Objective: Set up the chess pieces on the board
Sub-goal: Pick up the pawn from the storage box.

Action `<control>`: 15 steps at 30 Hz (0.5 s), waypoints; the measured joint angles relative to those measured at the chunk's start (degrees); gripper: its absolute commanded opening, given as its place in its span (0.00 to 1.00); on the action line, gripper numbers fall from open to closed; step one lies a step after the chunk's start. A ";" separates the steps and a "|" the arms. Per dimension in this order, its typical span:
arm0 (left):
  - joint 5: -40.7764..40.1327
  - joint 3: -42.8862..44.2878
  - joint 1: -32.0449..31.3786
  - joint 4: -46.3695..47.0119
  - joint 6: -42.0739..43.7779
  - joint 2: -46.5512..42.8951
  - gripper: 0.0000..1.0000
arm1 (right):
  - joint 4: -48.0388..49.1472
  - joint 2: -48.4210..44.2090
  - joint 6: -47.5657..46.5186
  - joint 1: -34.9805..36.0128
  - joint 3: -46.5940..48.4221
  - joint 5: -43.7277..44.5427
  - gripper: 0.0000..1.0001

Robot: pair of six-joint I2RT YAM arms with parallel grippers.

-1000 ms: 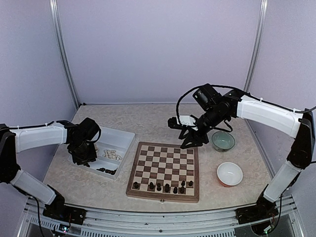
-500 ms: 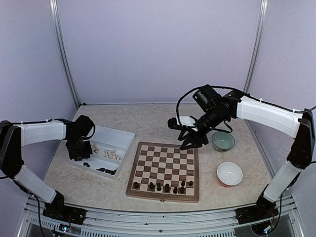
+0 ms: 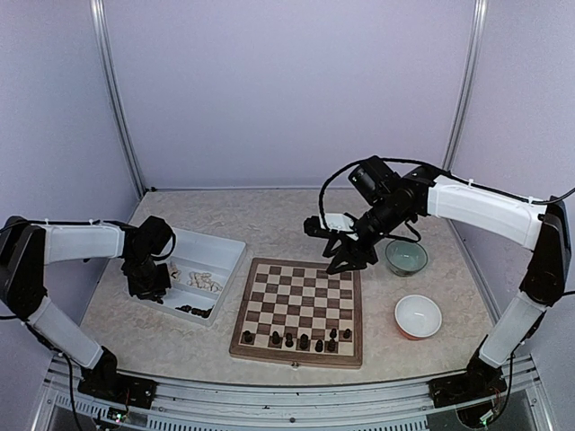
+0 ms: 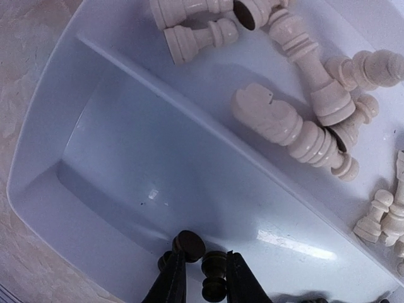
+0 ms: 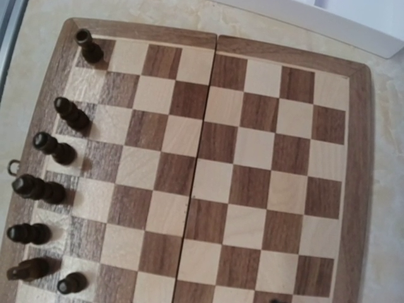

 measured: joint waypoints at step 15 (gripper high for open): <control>-0.13 5.22 -5.11 -6.75 0.11 1.40 0.04 | -0.02 0.74 0.22 0.00 0.00 0.44 0.44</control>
